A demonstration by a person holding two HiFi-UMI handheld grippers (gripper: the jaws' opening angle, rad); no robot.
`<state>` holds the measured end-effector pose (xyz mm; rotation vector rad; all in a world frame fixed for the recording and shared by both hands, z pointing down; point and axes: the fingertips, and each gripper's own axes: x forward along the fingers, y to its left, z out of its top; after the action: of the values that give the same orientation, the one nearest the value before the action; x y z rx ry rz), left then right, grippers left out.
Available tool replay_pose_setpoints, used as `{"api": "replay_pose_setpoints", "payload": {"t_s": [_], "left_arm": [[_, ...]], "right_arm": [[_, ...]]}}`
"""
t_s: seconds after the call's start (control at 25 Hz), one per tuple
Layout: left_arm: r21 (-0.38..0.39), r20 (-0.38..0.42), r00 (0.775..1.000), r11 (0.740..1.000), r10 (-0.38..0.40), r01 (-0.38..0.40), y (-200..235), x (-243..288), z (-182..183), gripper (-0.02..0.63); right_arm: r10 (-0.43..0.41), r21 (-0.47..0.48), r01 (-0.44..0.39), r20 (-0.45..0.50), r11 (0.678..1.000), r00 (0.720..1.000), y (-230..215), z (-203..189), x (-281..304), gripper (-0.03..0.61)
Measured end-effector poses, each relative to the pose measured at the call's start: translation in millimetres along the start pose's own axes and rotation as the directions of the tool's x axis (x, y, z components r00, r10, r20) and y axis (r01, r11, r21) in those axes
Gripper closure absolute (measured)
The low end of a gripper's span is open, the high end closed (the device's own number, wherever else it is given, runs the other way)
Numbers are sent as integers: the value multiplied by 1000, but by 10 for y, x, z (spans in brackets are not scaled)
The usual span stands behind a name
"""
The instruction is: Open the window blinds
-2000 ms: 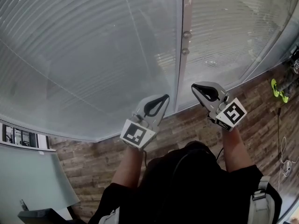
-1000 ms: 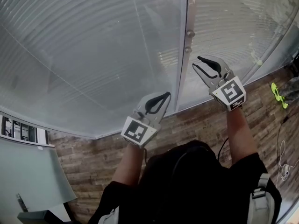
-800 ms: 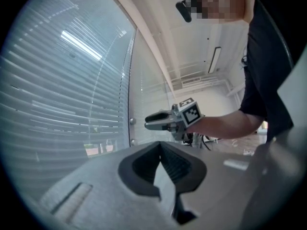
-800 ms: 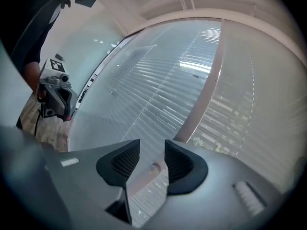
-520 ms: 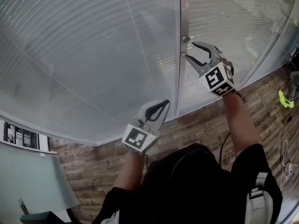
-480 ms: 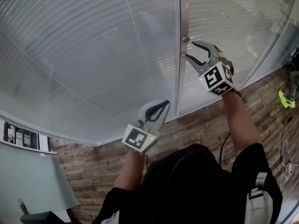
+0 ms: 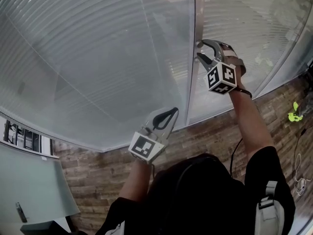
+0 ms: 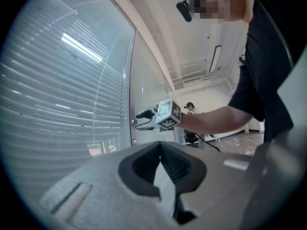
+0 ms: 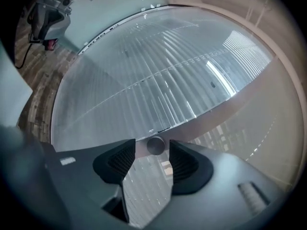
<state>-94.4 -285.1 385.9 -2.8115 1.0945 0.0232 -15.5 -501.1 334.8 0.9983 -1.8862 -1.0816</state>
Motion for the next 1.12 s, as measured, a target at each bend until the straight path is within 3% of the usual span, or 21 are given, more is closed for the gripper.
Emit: {"api": "replay_pose_setpoints", "payload": {"t_s": [0.4, 0.64, 0.88, 1.12], "left_arm": [[19, 3, 999, 999, 40, -40, 46, -134, -11, 609], [21, 11, 998, 998, 59, -60, 75, -208, -8, 609], [19, 7, 997, 997, 72, -72, 101, -274, -57, 609], [23, 10, 997, 997, 73, -74, 96, -292, -6, 609]], "right_arm": [[-42, -118, 36, -49, 992, 998, -35, -12, 145, 370], [-72, -175, 58, -72, 983, 995, -32, -50, 195, 446], [-85, -174, 72, -73, 982, 994, -51, -43, 196, 457], [-79, -90, 73, -66, 993, 995, -78, -24, 189, 457]]}}
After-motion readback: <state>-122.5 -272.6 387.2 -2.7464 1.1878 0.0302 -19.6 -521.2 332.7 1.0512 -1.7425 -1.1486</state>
